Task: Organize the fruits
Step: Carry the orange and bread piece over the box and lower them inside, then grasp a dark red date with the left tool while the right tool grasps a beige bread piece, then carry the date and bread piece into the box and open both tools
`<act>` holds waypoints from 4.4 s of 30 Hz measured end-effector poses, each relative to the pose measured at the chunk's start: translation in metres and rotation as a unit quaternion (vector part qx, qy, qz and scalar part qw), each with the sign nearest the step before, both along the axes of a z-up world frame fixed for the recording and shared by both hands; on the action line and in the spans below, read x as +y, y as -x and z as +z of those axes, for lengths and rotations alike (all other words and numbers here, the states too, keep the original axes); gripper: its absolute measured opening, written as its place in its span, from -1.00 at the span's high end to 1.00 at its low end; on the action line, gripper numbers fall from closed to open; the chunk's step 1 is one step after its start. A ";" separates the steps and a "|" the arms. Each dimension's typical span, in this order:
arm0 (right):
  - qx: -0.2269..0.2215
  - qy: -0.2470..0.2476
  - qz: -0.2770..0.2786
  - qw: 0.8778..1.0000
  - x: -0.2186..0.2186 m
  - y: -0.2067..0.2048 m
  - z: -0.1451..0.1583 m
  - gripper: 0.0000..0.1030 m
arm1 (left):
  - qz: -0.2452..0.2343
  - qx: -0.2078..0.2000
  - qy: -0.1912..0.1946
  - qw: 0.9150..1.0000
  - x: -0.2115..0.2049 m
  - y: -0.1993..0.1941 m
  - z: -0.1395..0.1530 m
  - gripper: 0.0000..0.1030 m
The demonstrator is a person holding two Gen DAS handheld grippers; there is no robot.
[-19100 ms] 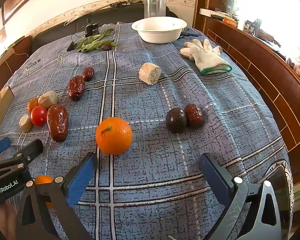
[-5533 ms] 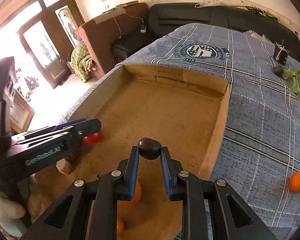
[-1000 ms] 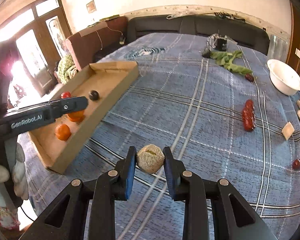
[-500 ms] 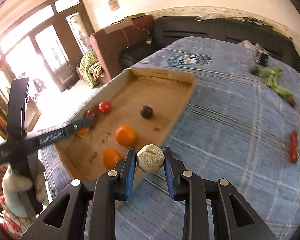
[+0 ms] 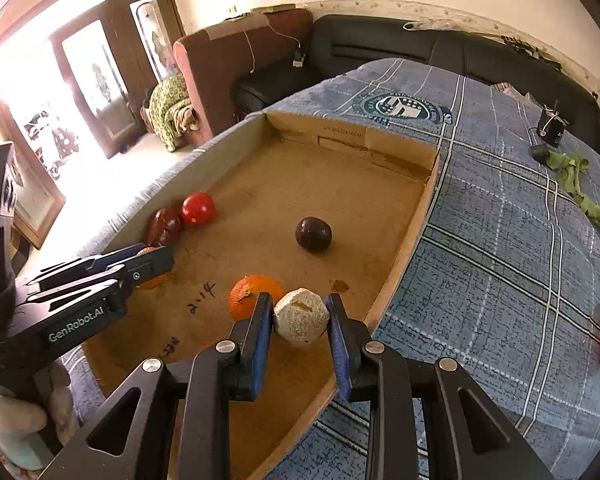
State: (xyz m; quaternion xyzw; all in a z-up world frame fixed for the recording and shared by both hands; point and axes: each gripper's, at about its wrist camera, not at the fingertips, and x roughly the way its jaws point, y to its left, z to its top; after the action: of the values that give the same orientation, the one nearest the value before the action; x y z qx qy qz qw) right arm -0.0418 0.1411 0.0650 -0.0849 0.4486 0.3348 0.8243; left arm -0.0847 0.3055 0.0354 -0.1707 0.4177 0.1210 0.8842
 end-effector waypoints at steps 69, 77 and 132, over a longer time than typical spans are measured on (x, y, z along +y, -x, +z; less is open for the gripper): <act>-0.005 -0.055 -0.401 0.914 -0.386 -0.085 -0.007 -0.27 | -0.310 0.006 0.044 0.950 -0.335 -0.129 0.003 -0.28; 0.008 -0.054 -0.402 0.914 -0.388 -0.102 -0.027 -0.16 | -0.321 0.020 0.019 0.947 -0.364 -0.167 -0.020 -0.08; 0.008 -0.119 -0.318 0.940 -0.293 0.005 -0.005 0.30 | -0.169 -0.051 0.012 0.984 -0.212 -0.038 0.030 0.44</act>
State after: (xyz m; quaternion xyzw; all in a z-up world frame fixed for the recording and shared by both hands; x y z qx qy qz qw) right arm -0.0472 -0.1516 0.0605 0.1634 0.4154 0.1063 0.8885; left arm -0.0469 0.0940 0.0653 -0.1141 0.3968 -0.0445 0.9097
